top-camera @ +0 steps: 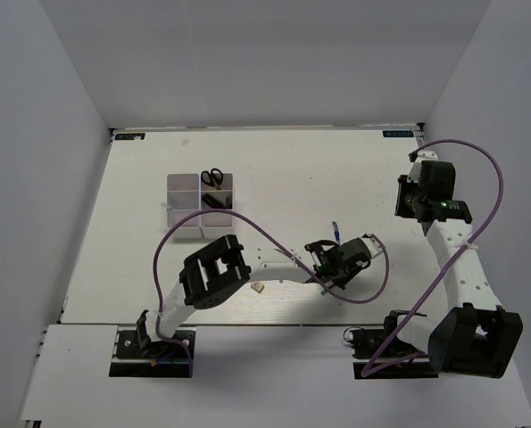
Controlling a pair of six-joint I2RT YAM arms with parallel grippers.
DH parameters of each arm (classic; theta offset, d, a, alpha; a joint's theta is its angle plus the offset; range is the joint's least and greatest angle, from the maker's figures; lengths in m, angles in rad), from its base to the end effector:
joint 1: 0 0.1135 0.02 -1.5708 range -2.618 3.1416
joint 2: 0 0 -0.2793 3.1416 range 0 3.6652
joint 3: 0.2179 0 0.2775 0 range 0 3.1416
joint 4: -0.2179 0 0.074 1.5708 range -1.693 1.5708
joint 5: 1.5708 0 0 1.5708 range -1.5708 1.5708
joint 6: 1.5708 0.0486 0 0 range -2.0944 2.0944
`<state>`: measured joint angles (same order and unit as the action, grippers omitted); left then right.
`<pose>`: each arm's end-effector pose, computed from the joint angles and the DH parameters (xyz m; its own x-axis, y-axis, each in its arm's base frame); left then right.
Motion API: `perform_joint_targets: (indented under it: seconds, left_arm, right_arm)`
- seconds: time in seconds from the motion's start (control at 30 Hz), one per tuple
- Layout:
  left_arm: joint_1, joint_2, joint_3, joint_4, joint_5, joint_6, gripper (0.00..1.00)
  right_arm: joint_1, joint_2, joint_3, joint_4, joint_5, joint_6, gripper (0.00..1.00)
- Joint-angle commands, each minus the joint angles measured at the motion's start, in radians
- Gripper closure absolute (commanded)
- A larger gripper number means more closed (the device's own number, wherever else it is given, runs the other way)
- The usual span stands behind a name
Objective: Sort the stationery into containers
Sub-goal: Pick up the pen from the center of the board.
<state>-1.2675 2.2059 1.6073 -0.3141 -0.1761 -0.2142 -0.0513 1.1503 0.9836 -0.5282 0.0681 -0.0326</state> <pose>0.1628 -0.4917 0.1388 -0.4238 0.6536 -0.6271 0.8366 0.5477 0.0054 0.2767 -0.0175 0.3042 -0.6425 0.0004 -0.7663 0.0825 0.9942 -0.0686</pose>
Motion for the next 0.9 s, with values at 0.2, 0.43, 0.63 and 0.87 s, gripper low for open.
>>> perform_joint_targets:
  seconds: [0.2,0.43,0.63,0.87]
  left_arm:
    - [-0.038,0.038,-0.092,-0.147,-0.155,-0.002,1.00]
    - [-0.013,-0.208,-0.372,-0.059,-0.240,-0.039,1.00]
    - [0.039,-0.587,-0.498,0.024,-0.304,-0.008,1.00]
    - [0.198,-0.903,-0.667,0.092,-0.437,-0.026,1.00]
  right_arm:
    - [-0.030,-0.024,0.000,-0.009,-0.047,0.013,0.70]
    - [-0.036,-0.021,-0.002,-0.012,-0.089,0.017,0.64]
    - [-0.038,-0.017,-0.007,-0.013,-0.136,0.011,0.42]
    - [-0.038,-0.021,-0.022,-0.024,-0.235,-0.012,0.44]
